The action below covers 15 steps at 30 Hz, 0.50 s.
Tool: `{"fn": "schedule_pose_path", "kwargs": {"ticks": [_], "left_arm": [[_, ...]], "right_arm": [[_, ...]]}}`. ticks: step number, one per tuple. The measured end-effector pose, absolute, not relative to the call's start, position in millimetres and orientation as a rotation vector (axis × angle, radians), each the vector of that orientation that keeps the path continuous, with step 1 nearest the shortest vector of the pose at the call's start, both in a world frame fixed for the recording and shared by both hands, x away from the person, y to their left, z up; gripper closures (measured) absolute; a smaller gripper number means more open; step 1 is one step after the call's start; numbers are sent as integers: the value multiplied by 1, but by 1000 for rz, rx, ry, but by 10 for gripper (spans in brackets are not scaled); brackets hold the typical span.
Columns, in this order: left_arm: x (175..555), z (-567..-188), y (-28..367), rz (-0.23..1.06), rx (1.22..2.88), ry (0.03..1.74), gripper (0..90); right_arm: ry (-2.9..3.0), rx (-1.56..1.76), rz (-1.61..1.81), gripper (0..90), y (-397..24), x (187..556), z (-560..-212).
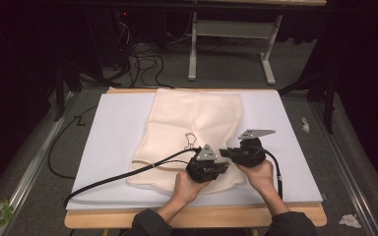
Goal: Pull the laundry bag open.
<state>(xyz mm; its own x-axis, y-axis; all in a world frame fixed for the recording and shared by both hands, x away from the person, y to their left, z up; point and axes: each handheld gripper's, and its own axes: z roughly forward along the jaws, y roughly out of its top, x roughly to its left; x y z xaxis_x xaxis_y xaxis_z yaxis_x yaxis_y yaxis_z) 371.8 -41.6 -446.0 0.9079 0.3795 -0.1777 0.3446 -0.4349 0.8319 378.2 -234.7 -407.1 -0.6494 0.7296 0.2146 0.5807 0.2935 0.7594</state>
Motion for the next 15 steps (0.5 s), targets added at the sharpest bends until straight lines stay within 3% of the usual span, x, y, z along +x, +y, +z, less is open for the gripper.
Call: {"fn": "schedule_pose_path", "kwargs": {"ticks": [15], "left_arm": [[372,-441,-37,29,2080,498,870]], "right_arm": [[2399,1213,1274,872,-240,378,-407]]}}
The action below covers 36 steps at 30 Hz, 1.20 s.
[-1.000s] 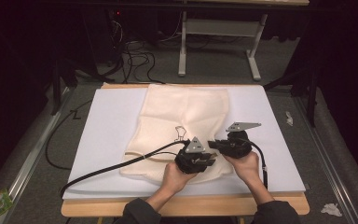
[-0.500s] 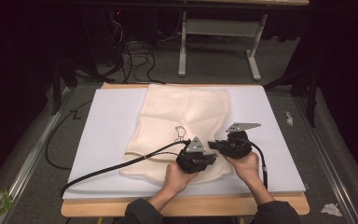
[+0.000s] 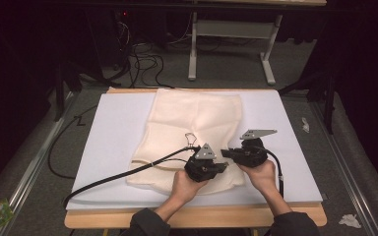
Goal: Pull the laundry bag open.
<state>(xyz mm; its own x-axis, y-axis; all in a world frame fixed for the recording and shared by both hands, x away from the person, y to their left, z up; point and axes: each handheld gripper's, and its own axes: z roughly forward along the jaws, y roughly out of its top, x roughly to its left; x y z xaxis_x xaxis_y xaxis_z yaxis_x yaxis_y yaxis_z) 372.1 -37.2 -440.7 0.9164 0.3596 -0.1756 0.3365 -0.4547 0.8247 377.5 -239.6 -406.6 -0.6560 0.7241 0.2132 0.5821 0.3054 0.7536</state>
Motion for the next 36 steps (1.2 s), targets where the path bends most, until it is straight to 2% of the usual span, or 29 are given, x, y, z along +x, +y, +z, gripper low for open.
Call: {"fn": "schedule_pose_path", "kwargs": {"ticks": [36], "left_arm": [[367,-436,-25,73,2116,505,871]], "right_arm": [[2401,1203,1286,878,-253,377,-415]]}}
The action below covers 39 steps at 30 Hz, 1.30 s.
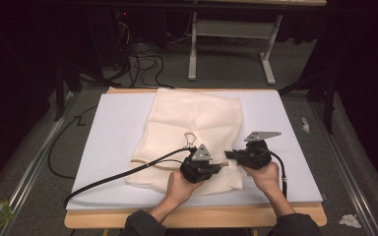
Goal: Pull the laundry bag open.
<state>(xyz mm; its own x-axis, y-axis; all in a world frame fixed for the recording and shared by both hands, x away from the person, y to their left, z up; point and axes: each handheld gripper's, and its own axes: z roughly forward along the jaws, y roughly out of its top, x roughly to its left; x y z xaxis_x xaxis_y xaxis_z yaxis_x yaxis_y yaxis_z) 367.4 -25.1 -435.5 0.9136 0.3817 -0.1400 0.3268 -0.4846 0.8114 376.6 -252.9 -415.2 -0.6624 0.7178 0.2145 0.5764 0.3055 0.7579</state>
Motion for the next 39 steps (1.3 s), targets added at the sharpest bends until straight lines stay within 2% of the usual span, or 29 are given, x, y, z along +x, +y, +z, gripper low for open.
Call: {"fn": "schedule_pose_path", "kwargs": {"ticks": [39], "left_arm": [[370,-438,-8,68,2116,537,871]], "right_arm": [[2396,1224,1268,878,-261,375,-416]]}}
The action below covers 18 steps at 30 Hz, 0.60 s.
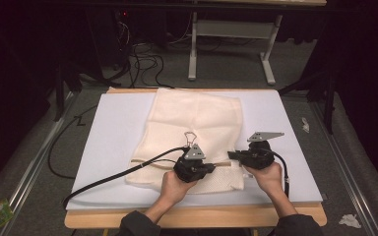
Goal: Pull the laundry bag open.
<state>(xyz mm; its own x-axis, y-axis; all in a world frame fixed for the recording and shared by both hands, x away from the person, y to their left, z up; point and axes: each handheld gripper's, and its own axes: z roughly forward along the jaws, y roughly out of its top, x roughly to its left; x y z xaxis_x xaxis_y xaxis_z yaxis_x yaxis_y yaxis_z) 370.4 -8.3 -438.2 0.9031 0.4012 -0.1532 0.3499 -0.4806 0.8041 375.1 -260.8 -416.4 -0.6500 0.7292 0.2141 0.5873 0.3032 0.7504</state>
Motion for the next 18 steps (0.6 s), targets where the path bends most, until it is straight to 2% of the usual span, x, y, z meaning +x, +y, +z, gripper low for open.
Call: {"fn": "schedule_pose_path", "kwargs": {"ticks": [18], "left_arm": [[370,-435,-5,87,2123,534,871]], "right_arm": [[2395,1222,1253,879,-264,374,-416]]}}
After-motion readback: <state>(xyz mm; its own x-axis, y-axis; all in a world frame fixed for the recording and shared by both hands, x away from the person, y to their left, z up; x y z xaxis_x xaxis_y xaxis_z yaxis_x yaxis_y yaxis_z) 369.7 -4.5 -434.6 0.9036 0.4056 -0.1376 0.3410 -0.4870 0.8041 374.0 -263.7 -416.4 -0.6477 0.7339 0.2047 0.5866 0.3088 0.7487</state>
